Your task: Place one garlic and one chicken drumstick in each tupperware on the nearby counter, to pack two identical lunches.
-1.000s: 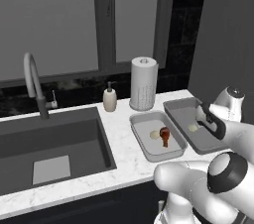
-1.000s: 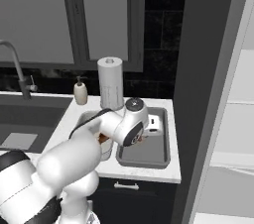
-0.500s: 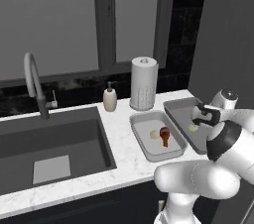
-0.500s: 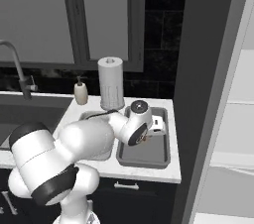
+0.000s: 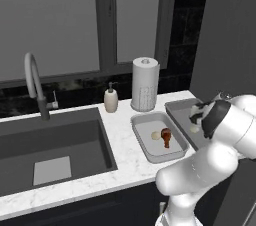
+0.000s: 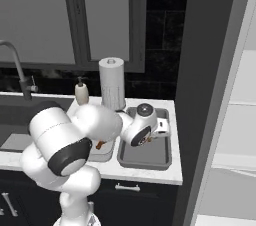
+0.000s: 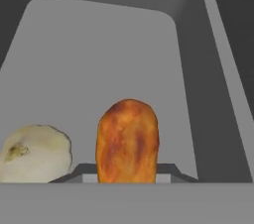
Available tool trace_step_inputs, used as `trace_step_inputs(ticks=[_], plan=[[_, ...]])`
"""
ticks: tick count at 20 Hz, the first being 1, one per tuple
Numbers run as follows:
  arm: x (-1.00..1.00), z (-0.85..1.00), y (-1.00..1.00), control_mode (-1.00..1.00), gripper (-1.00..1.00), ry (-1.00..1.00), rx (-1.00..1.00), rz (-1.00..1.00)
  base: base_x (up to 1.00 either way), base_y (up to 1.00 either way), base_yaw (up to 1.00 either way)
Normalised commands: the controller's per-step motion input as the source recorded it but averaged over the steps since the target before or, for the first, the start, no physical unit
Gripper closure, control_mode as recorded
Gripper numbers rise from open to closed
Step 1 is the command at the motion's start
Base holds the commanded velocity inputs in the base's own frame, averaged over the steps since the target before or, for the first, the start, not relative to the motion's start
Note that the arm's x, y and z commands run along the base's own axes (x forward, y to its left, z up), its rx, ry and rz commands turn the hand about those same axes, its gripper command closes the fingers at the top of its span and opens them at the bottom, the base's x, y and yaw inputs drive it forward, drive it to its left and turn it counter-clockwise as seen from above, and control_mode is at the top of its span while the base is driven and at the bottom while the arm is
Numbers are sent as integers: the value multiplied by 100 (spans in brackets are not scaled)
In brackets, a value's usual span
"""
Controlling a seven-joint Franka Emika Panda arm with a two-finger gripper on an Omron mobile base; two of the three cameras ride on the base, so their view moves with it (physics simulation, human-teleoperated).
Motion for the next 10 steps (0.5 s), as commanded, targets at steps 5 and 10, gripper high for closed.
trace_step_inputs(ticks=[5,10], plan=[[3,2,-21,-100,-100,0,0,0,0,0,0],[-30,71,7,-100,-100,-6,0,0,0,0,0]])
